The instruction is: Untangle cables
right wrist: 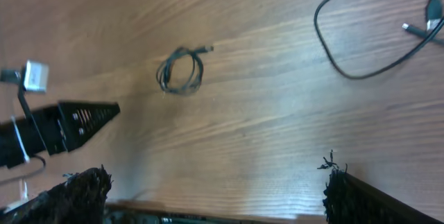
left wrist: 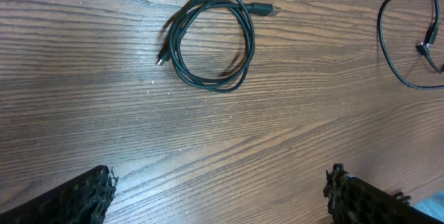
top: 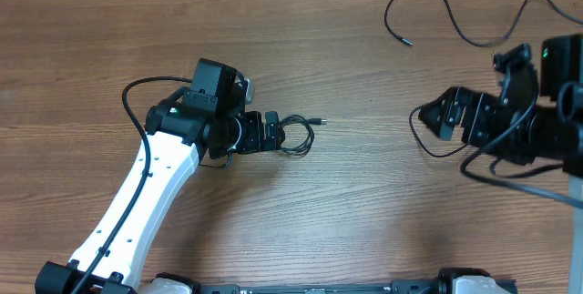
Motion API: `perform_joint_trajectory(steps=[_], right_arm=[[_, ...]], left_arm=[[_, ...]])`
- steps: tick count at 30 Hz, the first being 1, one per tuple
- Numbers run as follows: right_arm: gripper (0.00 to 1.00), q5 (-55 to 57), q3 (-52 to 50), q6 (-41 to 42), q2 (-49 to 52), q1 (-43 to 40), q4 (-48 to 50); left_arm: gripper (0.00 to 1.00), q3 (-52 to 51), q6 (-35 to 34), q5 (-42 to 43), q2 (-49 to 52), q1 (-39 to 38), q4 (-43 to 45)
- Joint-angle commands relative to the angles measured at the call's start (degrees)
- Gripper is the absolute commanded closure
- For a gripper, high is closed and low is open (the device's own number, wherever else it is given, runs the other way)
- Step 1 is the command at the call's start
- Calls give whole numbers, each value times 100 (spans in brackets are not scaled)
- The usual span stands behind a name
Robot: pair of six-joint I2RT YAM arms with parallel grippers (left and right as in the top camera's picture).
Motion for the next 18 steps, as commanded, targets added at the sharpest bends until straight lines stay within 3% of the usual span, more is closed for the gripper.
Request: perform_joint_trajectory(steps=[1, 6, 15, 18], right_arm=[[0, -2, -420, 15, -310, 46, 144], [0, -2, -1027, 13, -590, 46, 752], [0, 109, -1043, 26, -334, 46, 1604], [0, 540, -1043, 612, -173, 35, 1812]], left_arm=[[0, 52, 44, -52, 31, -22, 2], [0, 52, 44, -52, 31, -22, 2], [0, 52, 44, -52, 31, -22, 2], [0, 52, 44, -52, 31, -22, 2]])
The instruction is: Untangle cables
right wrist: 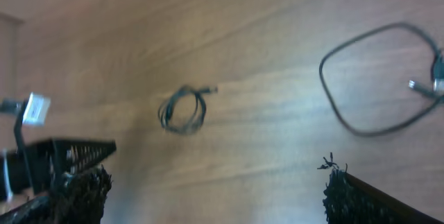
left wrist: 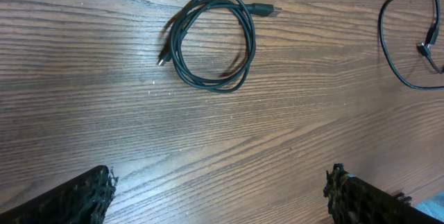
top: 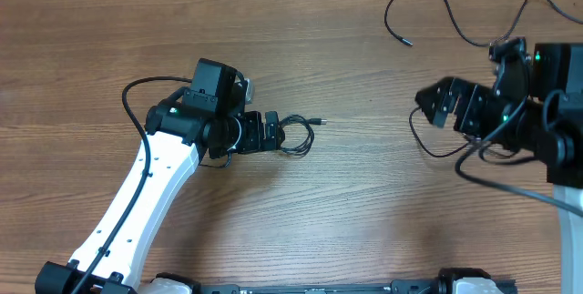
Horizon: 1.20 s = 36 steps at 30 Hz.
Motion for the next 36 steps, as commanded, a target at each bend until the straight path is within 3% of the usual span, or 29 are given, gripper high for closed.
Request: perform_joint_trajectory(steps=[1, 6, 20, 29, 36], right_arm=[[0, 625, -31, 723, 195, -9, 70], [0, 1292, -31, 1381, 492, -378, -33], [0, 1294, -31, 1394, 1912, -2420, 527], [0, 358, -31, 1648, 2697, -3764, 595], [0, 446, -240, 1644, 2798, -3884, 474]], left_arm=[[0, 52, 44, -39, 31, -20, 0], [0, 52, 44, -39, 31, -20, 0], [0, 52, 44, -39, 31, -20, 0], [0, 52, 44, -39, 31, -20, 0], [0, 52, 44, -39, 31, -20, 0]])
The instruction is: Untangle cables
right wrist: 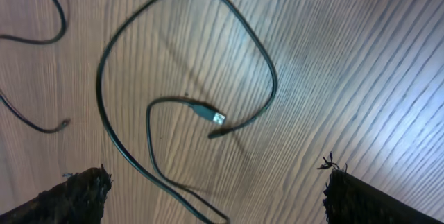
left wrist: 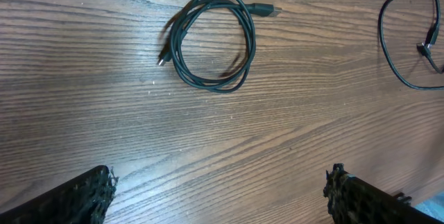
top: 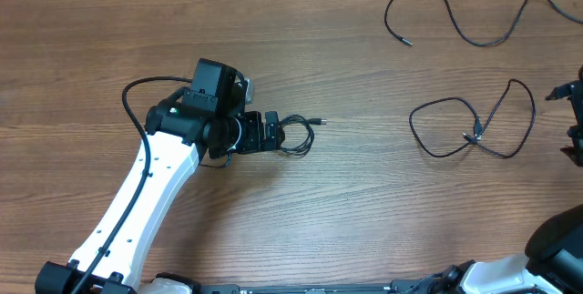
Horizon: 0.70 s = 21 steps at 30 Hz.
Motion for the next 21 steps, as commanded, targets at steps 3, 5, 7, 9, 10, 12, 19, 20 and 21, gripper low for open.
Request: perform_joint_trajectory(steps=[3, 5, 7, 9, 10, 12, 19, 20, 21], right_arm=[[0, 247, -442, 35, 20, 146, 37], [0, 446, -715, 188, 20, 151, 225], [0, 597, -1073, 483, 20, 151, 509], [0, 625, -1427, 752, 20, 138, 828], [0, 625, -1574, 885, 20, 140, 966], [0, 625, -1834, 1119, 20, 140, 1215], [0, 671, -2398, 1427, 20, 144, 1893], [0, 717, -2457, 1523, 20, 153, 1941], [0, 734, -2538, 1626, 20, 164, 2006]], left_arm=[[0, 55, 44, -37, 31, -22, 0], [0, 55, 44, -39, 31, -22, 0], [0, 55, 44, -39, 31, -22, 0], [1, 55, 44, -39, 31, -22, 0], [0, 55, 44, -39, 31, -22, 0], [1, 55, 44, -39, 31, -22, 0], [1, 55, 44, -39, 31, -22, 0], [1, 55, 44, -39, 31, -22, 0], [0, 55, 44, -39, 31, -22, 0]])
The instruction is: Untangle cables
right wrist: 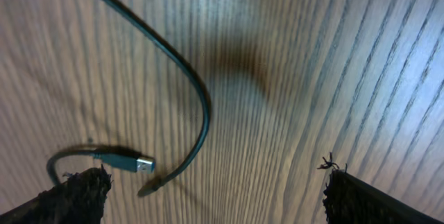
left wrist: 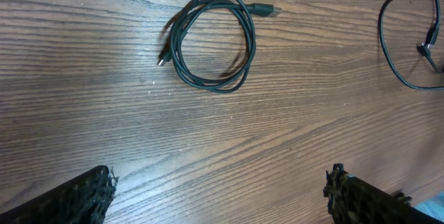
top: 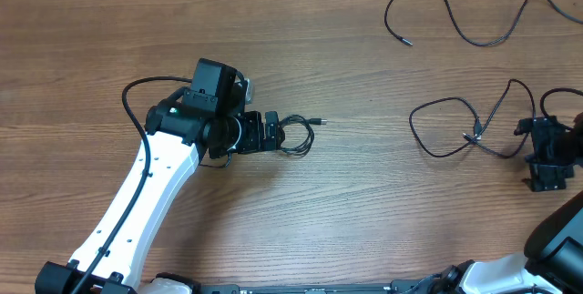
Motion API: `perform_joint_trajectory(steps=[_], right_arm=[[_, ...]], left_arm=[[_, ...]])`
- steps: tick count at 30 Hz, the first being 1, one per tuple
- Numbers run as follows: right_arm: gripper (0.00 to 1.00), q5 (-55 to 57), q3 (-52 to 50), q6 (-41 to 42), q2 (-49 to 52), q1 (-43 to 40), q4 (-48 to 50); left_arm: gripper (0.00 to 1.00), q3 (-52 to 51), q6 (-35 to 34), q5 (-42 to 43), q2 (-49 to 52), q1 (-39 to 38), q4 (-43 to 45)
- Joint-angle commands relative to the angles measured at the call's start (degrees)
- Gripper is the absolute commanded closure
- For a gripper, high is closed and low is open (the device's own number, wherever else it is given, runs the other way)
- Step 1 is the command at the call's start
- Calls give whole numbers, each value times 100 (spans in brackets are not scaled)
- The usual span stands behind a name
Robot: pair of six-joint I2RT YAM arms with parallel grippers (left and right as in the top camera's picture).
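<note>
A small coiled black cable [left wrist: 211, 40] lies flat on the wood, also seen in the overhead view [top: 297, 137], just right of my left gripper [top: 271, 133]. That left gripper [left wrist: 218, 196] is open and holds nothing. A loose looped black cable [top: 469, 130] lies at mid right. In the right wrist view a curve of it [right wrist: 191, 78] and its USB plug [right wrist: 128, 161] lie on the table. My right gripper [top: 545, 156] hangs close over that cable's right end. The right gripper [right wrist: 216, 196] is open and empty, with the plug near its left finger [right wrist: 73, 196].
A third black cable [top: 451, 16] snakes along the far right of the wooden table [top: 364, 212]. The left arm's white link [top: 137, 212] runs from the near left edge. The looped cable's edge shows at the right of the left wrist view [left wrist: 406, 40].
My right gripper was at the table's right edge, higher above the looped cable. Now it is further in and low over the cable's right end. The left arm and coil are unchanged.
My right arm first hung open over the looped cable at mid right, hiding part of it, then slightly farther back. Later it was at the right edge with the whole loop showing. Now it is low by the loop's right end. The left gripper stayed open beside the coil throughout.
</note>
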Motion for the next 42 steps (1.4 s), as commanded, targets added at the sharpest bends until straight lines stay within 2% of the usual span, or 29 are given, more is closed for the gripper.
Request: perform_joint_trajectory(steps=[1, 7, 11, 14, 18, 25, 42], right_arm=[[0, 155, -245, 391, 17, 44, 179], [1, 138, -693, 404, 17, 289, 595], [9, 205, -811, 407, 17, 514, 824], [12, 328, -811, 555, 17, 643, 920], [23, 822, -811, 883, 17, 787, 935], [28, 844, -815, 876, 22, 1047, 1097], [29, 1139, -815, 833, 448, 1169, 1099]], left_arm=[[0, 55, 44, -37, 31, -22, 0], [1, 55, 44, -37, 31, -22, 0], [0, 55, 44, -37, 31, -22, 0], [0, 55, 44, -37, 31, -22, 0], [1, 55, 44, -37, 31, -22, 0], [0, 55, 44, -37, 31, -22, 0], [1, 55, 44, -37, 31, -22, 0]])
